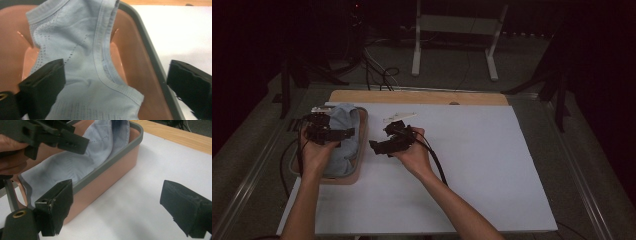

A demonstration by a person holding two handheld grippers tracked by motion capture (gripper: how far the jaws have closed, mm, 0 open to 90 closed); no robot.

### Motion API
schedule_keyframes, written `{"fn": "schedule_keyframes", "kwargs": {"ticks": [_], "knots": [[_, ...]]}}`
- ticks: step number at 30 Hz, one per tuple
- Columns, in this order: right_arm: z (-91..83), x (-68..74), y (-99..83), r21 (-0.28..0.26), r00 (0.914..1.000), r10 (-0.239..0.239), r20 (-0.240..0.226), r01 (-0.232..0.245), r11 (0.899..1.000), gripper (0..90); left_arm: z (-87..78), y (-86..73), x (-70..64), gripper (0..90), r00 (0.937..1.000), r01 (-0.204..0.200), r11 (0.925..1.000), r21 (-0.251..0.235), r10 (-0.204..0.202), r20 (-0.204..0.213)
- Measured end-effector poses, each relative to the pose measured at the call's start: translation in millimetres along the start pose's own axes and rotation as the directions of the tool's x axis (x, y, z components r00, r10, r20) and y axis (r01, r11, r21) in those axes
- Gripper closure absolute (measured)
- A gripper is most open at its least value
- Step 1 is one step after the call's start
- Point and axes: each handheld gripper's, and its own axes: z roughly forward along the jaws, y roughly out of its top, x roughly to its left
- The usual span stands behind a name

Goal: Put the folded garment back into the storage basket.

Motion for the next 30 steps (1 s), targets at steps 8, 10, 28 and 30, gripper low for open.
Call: {"fn": "schedule_keyframes", "kwargs": {"ticks": [8, 10, 28, 30], "knots": [[-6.2, -3.2, -1.6, -0.016, 1.0, -0.002, 0.0, 0.002, 1.0, 10.7, -10.7, -4.0, -4.4, 0.3, 0.9991, -0.011, 0.9969, -0.078, 0.014, 0.04], [-7.7, -4.7, -2.8, -0.021, 1.0, -0.005, 0.0, 0.005, 1.0, 10.5, -14.0, -4.6, -6.9, 0.3, 0.9987, -0.019, 0.9951, -0.097, 0.023, 0.046], [-24.7, -11.9, -11.2, -0.041, 1.0, -0.002, -0.006, 0.002, 0.999, 10.1, -29.9, -14.4, -26.1, 0.3, 0.9935, -0.073, 0.9831, -0.168, 0.087, 0.074], [-26.7, -12.7, -11.8, -0.043, 1.0, -0.001, -0.007, 0.001, 0.999, 10.1, -30.8, -15.7, -27.2, 0.3, 0.9928, -0.079, 0.9821, -0.171, 0.093, 0.076]]}}
